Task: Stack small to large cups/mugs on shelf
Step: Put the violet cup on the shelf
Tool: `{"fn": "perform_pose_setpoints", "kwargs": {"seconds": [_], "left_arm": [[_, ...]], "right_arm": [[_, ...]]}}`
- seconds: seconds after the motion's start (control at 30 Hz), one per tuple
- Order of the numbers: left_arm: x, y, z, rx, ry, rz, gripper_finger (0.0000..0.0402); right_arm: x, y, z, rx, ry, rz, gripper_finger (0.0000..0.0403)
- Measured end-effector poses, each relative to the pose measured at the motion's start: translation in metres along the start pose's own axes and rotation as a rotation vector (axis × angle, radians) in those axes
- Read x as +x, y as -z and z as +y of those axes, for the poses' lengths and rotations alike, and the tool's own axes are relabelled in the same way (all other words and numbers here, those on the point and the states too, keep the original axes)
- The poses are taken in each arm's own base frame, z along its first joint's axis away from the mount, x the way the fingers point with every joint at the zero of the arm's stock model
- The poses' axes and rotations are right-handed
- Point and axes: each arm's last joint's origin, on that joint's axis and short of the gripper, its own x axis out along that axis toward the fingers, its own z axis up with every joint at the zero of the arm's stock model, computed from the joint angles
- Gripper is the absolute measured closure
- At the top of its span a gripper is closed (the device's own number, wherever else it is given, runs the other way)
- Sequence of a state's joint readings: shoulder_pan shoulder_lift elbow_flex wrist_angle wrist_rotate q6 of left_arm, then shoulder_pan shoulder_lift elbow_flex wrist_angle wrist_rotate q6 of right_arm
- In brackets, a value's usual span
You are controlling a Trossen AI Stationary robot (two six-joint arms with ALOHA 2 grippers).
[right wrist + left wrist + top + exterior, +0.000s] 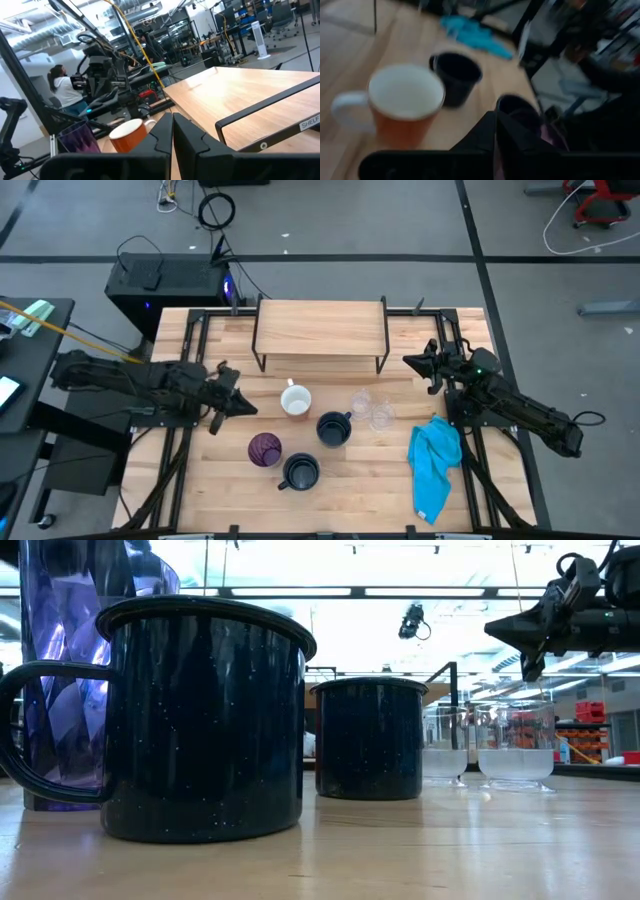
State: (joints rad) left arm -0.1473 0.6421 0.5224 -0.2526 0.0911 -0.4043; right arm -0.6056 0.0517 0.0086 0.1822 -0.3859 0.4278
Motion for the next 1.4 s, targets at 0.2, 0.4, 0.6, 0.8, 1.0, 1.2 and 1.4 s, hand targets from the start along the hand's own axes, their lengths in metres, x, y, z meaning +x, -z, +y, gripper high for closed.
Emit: {"fn": "perform_pose_setpoints", "kwargs": {"seconds": [0.2, 0.4, 0.6, 0.8, 1.0, 1.2, 1.4], "left_arm": [[0.0, -0.024, -0.018, -0.077, -0.111, 0.18, 0.0336], [0.003, -0.05, -0.04, -0.137, -0.186, 0.295, 0.0304], [0.01, -0.065, -0.06, -0.1, -0.2, 0.395, 0.0291], [0.02, -0.071, -0.069, -0.167, -0.206, 0.414, 0.0283], [0.031, -0.077, -0.082, -0.237, -0.311, 0.541, 0.0293], [0.052, -0.079, -0.094, -0.26, -0.485, 0.699, 0.0282], [0.074, -0.084, -0.098, -0.314, -0.61, 0.787, 0.0253]], "right_arm": [[0.0, 0.001, 0.0, 0.005, -0.002, 0.014, 0.0385], [0.0, 0.003, -0.001, 0.052, -0.008, 0.042, 0.0385], [0.0, 0.003, 0.0, 0.04, -0.022, 0.044, 0.0382], [0.0, 0.004, 0.001, 0.091, -0.056, 0.063, 0.0387], [0.0, 0.002, 0.002, 0.079, -0.069, 0.049, 0.0393], [0.0, 0.002, 0.002, 0.08, -0.072, 0.043, 0.039], [0.0, -0.001, 0.004, 0.065, -0.096, 0.019, 0.0392]]}}
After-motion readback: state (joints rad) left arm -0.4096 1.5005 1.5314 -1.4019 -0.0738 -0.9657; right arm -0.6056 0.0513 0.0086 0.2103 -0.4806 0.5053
